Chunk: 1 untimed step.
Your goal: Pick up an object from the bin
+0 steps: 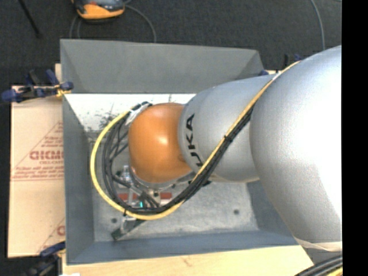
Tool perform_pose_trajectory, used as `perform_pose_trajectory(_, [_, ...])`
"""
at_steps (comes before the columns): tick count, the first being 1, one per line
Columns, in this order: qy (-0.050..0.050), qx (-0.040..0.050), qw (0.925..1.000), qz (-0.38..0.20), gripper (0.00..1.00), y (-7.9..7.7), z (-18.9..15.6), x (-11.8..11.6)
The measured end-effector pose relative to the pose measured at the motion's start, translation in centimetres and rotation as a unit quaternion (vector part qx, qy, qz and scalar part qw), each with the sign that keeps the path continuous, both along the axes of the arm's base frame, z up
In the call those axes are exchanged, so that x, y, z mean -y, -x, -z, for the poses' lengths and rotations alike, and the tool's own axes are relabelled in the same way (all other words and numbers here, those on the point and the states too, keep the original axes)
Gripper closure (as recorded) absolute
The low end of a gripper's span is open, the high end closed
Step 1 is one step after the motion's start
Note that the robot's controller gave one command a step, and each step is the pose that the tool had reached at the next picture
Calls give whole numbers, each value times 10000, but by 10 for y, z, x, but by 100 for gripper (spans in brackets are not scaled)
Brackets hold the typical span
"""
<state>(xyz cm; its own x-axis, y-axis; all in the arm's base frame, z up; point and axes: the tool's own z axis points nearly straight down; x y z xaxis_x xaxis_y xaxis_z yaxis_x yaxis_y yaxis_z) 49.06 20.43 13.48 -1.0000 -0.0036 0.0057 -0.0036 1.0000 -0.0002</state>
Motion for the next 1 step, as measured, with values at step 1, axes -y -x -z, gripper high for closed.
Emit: perform_pose_trajectory(1, [-8,35,10000,20,0,-2,-4,1])
